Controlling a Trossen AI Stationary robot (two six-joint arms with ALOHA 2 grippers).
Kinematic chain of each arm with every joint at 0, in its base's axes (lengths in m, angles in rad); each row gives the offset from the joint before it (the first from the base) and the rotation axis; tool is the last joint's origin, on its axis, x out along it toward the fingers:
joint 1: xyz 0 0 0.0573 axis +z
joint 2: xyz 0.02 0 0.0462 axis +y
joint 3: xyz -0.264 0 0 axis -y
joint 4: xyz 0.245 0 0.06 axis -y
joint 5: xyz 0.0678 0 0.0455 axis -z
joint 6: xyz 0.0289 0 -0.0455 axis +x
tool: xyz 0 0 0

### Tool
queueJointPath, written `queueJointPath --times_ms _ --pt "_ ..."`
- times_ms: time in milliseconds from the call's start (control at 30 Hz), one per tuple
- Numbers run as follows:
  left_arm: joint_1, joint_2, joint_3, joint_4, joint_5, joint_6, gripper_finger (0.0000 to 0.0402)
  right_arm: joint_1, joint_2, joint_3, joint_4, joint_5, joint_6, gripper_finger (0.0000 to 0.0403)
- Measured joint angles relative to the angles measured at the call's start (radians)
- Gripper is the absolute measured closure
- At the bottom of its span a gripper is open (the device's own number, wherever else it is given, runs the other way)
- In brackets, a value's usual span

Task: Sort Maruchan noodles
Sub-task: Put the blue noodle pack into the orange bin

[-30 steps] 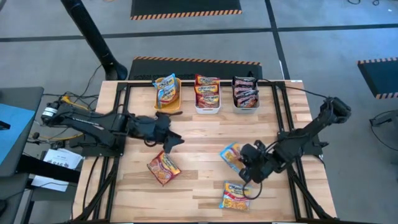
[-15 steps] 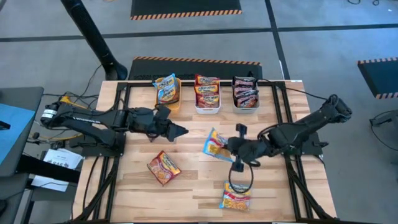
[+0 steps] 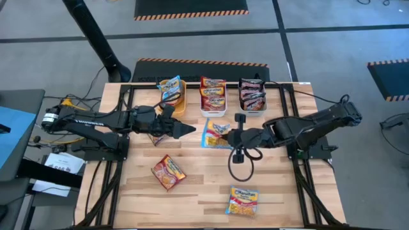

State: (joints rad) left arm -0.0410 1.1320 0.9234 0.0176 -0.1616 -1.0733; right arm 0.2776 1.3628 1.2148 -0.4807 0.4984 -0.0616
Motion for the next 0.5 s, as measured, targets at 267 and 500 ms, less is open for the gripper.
queueJointPath --times_ms 267,500 --pt "0.000 0.017 0.000 0.042 -0.002 0.027 0.0240 -0.038 0.000 0.000 -0.004 -0.030 -0.002 0.0398" --pt "0.031 0.088 0.020 0.133 0.052 0.067 0.0240 -0.045 0.000 0.000 -0.007 -0.034 -0.003 0.0397"
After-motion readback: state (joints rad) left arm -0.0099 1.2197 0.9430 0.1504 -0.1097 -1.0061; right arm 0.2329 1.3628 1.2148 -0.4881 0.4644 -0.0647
